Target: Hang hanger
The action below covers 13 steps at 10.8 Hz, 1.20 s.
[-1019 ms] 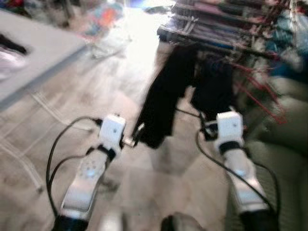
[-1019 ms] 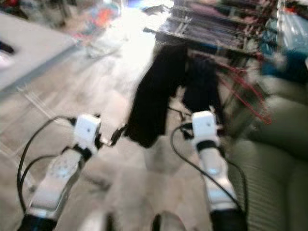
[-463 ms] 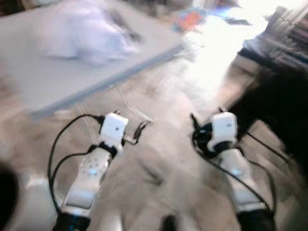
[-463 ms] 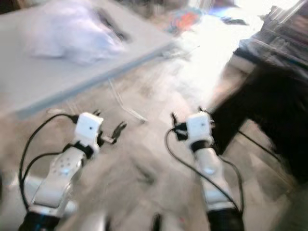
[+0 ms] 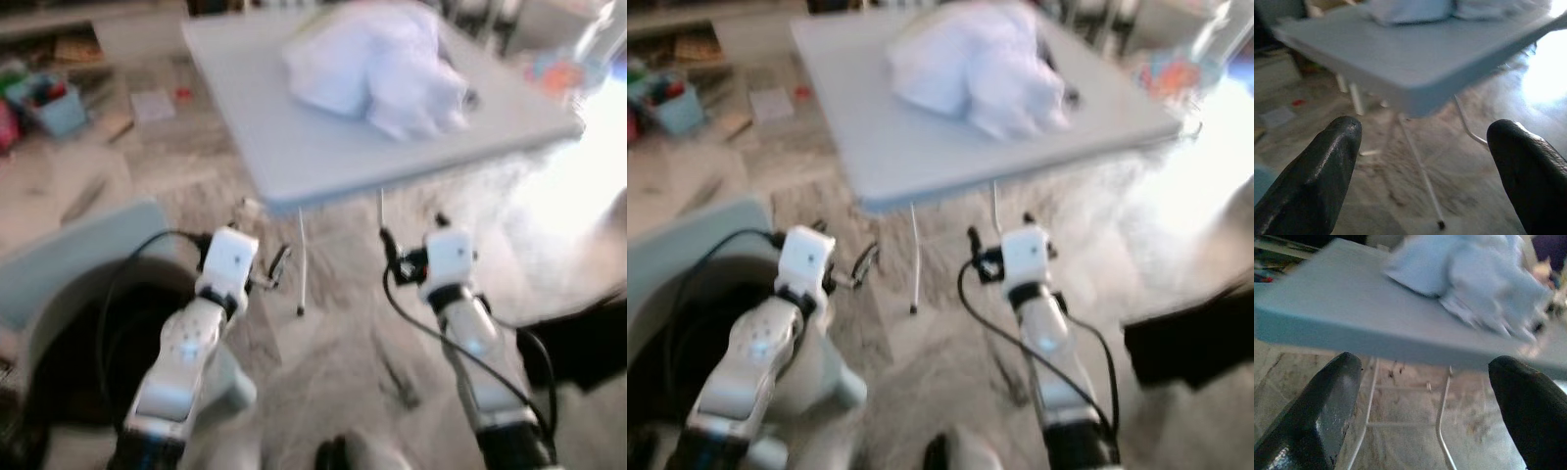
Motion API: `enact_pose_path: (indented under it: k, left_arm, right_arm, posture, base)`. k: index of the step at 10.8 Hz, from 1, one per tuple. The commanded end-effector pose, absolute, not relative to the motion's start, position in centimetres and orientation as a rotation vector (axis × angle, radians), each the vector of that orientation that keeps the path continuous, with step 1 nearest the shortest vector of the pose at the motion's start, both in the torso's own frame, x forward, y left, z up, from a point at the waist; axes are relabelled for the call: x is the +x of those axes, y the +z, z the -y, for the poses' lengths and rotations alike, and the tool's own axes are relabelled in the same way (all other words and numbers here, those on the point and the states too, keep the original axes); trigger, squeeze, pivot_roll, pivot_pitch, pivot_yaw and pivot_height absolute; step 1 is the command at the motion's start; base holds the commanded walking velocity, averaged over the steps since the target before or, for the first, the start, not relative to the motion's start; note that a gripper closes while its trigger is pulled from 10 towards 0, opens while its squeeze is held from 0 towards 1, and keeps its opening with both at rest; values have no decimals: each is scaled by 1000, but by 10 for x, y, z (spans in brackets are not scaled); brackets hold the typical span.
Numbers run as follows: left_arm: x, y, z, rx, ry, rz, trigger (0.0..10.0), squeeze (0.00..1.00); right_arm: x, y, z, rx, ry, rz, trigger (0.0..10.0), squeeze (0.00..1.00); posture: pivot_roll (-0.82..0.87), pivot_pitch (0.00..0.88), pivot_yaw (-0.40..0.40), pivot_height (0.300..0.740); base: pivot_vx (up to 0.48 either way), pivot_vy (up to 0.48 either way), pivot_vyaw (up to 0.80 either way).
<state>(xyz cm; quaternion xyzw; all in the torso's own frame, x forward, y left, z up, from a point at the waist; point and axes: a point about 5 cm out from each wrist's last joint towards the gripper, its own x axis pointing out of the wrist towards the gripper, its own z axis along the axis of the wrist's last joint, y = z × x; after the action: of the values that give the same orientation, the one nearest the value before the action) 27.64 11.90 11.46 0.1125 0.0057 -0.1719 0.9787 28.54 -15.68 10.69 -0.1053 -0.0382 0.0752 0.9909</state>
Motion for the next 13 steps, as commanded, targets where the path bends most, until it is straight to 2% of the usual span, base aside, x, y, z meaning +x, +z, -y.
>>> enact_pose_path:
  k: [1,5,6,9,11,13]
  left_arm:
    - [277,116,-126,251,-312,-7,10000,0]
    - [282,121,-132,271,-229,7,10000,0]
    - [286,121,-142,303,-150,-3,10000,0]
    - [292,130,-154,335,-108,9,10000,0]
    - [292,118,-163,353,-99,-37,10000,0]
    - [281,95,-177,361,-58,-144,10000,0]
  right_arm:
    - [287,112,153,-199,162,100,10000,0]
    - [288,110,153,-188,161,97,10000,0]
    - [289,110,150,-199,177,105,10000,0]
    - [298,114,142,-193,186,124,10000,0]
    - [303,113,137,-178,193,129,10000,0]
    - [306,119,135,-182,209,147,10000,0]
  posture:
    - [-14,92,-88,740]
    - [-14,92,-88,740]
    - [-5,96,-86,740]
    - [25,82,-76,740]
    - [38,52,-82,740]
    - [13,66,-100,740]
  base:
    - [0,0,800]
    - [0,0,0]
    - [0,0,0]
    - [0,0,788]
    - [0,0,788]
    - [0,0,788]
